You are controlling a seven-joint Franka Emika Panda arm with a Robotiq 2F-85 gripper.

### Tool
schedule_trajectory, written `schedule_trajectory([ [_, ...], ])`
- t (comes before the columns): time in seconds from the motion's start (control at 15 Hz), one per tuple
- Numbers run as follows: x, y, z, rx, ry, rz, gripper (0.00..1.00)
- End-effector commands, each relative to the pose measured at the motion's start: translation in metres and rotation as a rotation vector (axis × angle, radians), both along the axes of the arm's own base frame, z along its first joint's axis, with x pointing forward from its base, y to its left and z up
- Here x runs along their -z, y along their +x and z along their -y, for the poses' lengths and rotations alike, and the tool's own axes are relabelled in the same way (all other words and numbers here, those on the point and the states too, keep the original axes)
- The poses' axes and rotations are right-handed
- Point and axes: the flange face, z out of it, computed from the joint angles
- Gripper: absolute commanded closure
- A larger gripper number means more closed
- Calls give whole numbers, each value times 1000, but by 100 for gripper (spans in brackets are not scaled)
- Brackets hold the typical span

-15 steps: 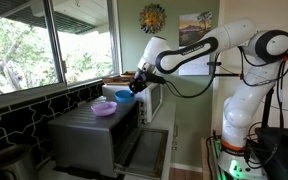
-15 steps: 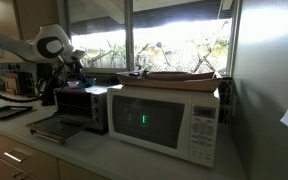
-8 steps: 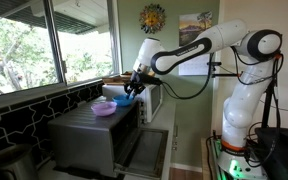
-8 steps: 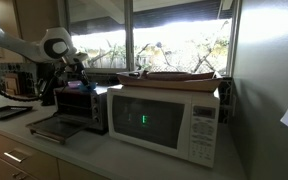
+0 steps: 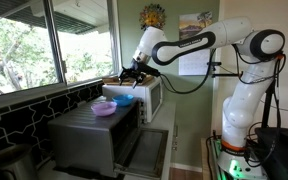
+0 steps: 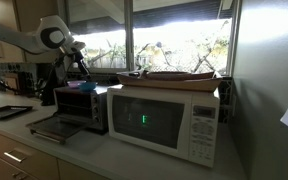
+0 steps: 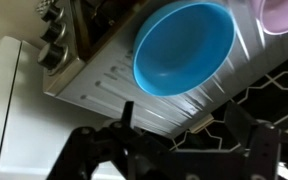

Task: Remove the blue bowl from the oven and put it on top of the oven and the remove the purple bowl from the oven top and put it inside the oven

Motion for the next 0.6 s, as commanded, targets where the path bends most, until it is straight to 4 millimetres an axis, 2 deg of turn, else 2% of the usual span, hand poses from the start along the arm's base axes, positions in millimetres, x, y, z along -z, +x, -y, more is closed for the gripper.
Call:
schedule_trajectory([
  [0.0,-7,-11,-31,-1,59,-8,0],
  [0.27,8,-12,-78,-16,120,-37,0],
  [0.53,28,-10,-106,-15,154,-94,0],
])
